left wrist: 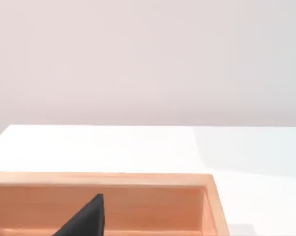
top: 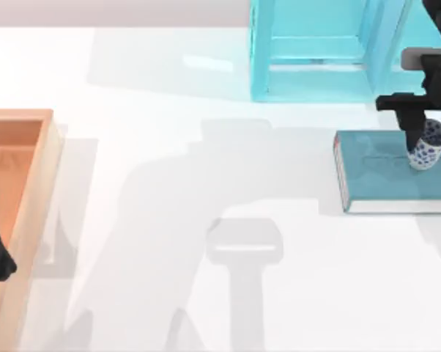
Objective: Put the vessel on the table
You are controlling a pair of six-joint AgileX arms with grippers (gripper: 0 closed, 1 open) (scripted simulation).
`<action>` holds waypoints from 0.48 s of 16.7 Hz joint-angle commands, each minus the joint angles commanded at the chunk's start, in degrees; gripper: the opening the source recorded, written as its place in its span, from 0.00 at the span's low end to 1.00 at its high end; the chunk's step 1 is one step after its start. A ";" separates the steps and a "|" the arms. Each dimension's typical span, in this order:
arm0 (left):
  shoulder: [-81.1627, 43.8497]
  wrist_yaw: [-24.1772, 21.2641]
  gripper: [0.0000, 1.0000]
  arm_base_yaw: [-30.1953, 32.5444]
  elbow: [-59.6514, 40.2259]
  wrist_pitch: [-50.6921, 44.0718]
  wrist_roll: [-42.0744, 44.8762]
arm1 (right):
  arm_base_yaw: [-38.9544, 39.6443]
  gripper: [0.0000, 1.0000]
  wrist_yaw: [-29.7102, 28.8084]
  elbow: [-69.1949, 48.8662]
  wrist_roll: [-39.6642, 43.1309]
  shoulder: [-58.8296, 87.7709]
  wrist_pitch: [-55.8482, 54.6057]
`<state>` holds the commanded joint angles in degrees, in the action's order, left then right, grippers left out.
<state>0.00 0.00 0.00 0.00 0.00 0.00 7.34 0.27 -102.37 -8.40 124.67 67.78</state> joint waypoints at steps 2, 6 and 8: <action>0.00 0.00 1.00 0.00 0.00 0.00 0.00 | 0.00 0.00 0.00 0.00 0.00 0.00 0.00; 0.00 0.00 1.00 0.00 0.00 0.00 0.00 | -0.15 0.00 0.03 -0.01 -0.09 0.07 0.01; 0.00 0.00 1.00 0.00 0.00 0.00 0.00 | -0.15 0.00 0.03 -0.93 -0.08 0.10 1.01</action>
<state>0.00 0.00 0.00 0.00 0.00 0.00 7.19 0.30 -103.29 -8.49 124.77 68.79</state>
